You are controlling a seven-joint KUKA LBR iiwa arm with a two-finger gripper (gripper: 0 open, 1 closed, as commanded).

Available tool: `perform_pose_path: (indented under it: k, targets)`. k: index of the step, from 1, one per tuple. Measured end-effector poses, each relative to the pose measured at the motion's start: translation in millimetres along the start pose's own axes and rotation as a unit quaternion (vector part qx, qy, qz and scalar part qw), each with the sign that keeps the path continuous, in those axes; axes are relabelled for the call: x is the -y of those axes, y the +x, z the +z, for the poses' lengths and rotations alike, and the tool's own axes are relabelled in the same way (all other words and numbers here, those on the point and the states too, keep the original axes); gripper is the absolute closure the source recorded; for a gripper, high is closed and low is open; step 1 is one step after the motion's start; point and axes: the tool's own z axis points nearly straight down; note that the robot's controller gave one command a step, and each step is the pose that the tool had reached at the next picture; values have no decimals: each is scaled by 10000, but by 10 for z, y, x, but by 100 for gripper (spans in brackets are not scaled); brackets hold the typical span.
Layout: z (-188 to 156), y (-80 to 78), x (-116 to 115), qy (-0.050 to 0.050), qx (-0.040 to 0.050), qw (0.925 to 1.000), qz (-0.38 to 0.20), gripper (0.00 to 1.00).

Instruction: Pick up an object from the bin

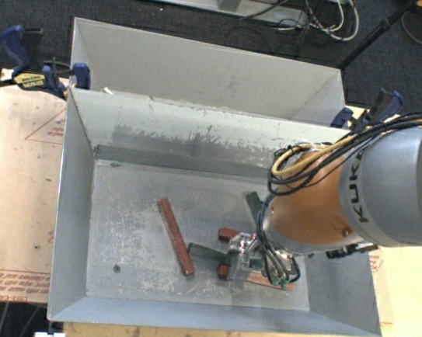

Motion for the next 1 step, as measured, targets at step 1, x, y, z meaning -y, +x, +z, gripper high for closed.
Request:
perform_pose_path:
  k: [1]
  targets:
    - [-299, 73, -54, 5, -51, 9950, -1002, 100]
